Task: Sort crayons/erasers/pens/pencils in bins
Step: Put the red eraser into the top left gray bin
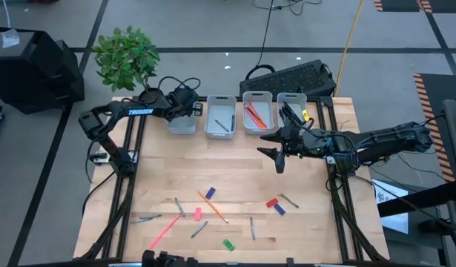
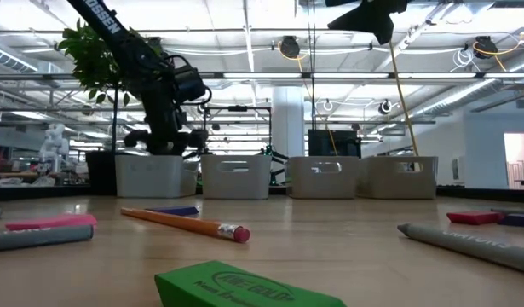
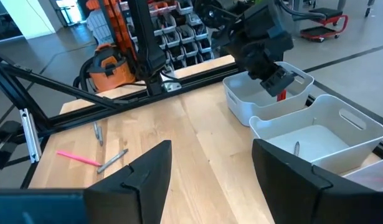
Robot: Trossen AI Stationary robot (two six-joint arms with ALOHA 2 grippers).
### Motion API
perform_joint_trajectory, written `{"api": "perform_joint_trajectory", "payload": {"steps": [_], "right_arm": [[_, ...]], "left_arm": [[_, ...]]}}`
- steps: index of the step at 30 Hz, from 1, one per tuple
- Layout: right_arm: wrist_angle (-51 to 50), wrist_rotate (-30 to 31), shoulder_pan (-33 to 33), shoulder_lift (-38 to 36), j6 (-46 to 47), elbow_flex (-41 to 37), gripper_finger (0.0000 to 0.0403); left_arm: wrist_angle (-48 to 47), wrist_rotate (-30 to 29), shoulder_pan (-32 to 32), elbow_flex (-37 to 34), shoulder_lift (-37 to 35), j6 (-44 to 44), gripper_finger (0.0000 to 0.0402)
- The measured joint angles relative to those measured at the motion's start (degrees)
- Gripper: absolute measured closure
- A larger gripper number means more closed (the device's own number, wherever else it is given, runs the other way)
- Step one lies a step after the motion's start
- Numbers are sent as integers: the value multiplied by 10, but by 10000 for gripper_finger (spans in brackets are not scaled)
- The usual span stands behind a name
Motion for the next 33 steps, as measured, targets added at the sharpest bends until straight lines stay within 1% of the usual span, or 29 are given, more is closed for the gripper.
{"api": "perform_joint_trajectory", "payload": {"steps": [4, 7, 11, 14, 17, 19, 21, 23, 25, 29, 31, 33], "right_arm": [[0, -2, 0, 0, 0, 0, 188], [0, -16, 0, 0, 1, 0, 188], [-14, -28, 0, 0, 4, 0, 188], [-19, -29, 0, 0, 1, 0, 188], [-22, -29, 0, 0, -9, 0, 188], [-21, -29, 0, 0, -19, 0, 188], [-22, -28, 0, 0, -27, 0, 188], [-22, -22, 0, 0, -39, 0, 188], [-25, -13, 0, -4, -52, 0, 188], [-41, -12, 0, -32, -60, 0, 188], [-75, -12, 0, -50, -60, 0, 188], [-121, -13, 1, -69, -58, 0, 188]], "left_arm": [[0, -7, 9, 0, 0, 3, 256], [1, 11, 9, 0, -4, 3, 237], [11, 23, -8, 0, -32, 16, 234], [11, 24, -37, 0, -64, 24, 241], [12, 23, -79, 0, -97, 24, 252], [25, 23, -120, 0, -112, 17, 261], [53, 23, -167, 0, -120, 20, 270], [103, 21, -219, 0, -121, 28, 276], [132, 6, -270, 7, -121, 37, 281], [141, -37, -358, 59, -106, 58, 284], [130, -42, -391, 91, -93, 77, 284], [143, -44, -418, 137, -67, 94, 284]]}}
